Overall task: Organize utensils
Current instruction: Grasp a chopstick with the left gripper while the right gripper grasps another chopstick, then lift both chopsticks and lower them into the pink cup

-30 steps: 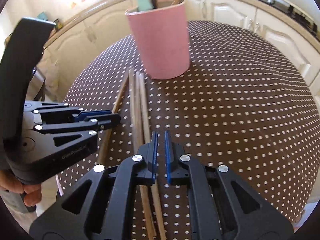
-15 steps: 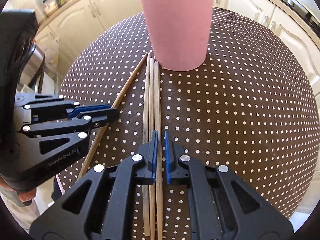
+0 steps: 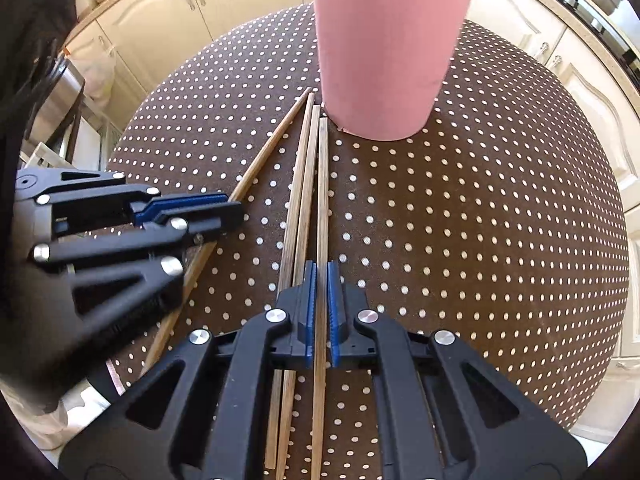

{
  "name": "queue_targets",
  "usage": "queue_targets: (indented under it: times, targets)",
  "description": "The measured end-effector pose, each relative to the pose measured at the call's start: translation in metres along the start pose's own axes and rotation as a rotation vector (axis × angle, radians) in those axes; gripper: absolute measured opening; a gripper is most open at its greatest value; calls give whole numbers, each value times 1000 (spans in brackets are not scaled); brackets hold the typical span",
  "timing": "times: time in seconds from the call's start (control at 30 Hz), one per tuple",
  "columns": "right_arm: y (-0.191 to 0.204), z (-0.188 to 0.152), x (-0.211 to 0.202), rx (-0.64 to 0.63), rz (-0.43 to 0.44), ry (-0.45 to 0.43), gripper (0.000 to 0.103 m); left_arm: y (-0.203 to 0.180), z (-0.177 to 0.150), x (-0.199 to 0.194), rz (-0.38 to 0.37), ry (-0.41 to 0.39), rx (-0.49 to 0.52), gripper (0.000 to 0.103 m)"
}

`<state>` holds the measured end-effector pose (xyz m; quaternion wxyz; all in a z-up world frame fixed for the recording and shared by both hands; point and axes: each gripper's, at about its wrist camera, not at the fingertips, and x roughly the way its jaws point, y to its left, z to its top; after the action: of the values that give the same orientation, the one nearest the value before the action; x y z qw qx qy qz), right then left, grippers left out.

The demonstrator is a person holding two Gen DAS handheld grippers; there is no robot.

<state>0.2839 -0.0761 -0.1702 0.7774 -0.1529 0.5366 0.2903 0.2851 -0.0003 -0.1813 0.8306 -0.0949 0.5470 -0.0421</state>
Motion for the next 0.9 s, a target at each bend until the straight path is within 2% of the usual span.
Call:
queue_targets:
  times: [0.07, 0.23, 0.5, 0.7, 0.9]
  targets:
    - [-5, -10, -5, 14, 13, -33, 6, 3, -3, -2, 6, -17, -6, 6]
    - [-4, -26, -23, 16, 30, -112, 6, 8, -14, -24, -50, -111, -8, 5]
    - [-11, -48, -65, 42, 77, -298, 6, 12, -28, -64, -102, -264, -3, 5]
    - [-30, -51, -108, 70, 98, -472, 6, 1, -30, -105, -138, -460, 43, 5]
    - [-32, -42, -148, 89, 96, -663, 6, -14, -14, -140, -142, -628, 85, 5]
